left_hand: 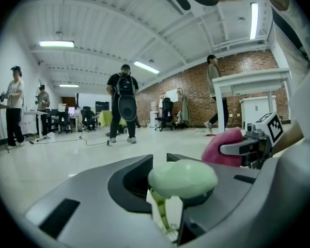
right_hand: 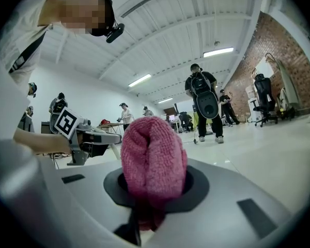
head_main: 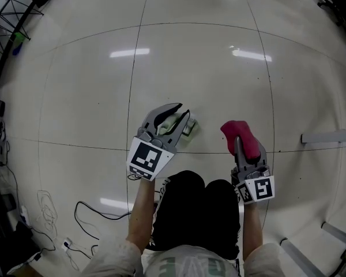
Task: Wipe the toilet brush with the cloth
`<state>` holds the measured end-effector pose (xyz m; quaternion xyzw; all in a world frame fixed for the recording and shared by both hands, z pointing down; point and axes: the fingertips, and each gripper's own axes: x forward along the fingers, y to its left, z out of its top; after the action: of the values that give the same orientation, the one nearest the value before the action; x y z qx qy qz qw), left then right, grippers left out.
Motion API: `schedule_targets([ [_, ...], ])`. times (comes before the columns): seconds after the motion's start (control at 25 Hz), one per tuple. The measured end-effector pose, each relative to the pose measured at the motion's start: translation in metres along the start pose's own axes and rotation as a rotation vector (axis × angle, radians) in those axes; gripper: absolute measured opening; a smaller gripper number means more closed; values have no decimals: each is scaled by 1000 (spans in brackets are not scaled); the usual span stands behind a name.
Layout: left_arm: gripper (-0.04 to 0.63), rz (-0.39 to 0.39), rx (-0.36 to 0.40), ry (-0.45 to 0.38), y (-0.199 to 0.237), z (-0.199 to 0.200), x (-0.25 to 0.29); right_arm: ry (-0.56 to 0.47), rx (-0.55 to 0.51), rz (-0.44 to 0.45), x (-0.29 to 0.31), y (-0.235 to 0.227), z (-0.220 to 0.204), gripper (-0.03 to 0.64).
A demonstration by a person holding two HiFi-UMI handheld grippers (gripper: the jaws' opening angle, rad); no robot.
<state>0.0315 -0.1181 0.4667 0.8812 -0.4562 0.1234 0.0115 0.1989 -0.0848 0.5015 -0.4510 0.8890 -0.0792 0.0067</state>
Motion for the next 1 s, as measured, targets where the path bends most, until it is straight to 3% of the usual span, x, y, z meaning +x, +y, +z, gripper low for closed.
schedule_targets([
  [0.24, 89, 10, -6, 9, 6, 20, -11, 7, 22, -5, -1, -6, -6, 69],
  [0.68, 89, -15, -2, 105, -5, -9, 16, -5, 21, -28, -5, -20, -9, 69],
  [1.0, 91, 30, -72, 15, 3, -17, 18, 7, 19, -49, -12, -28, -18, 69],
])
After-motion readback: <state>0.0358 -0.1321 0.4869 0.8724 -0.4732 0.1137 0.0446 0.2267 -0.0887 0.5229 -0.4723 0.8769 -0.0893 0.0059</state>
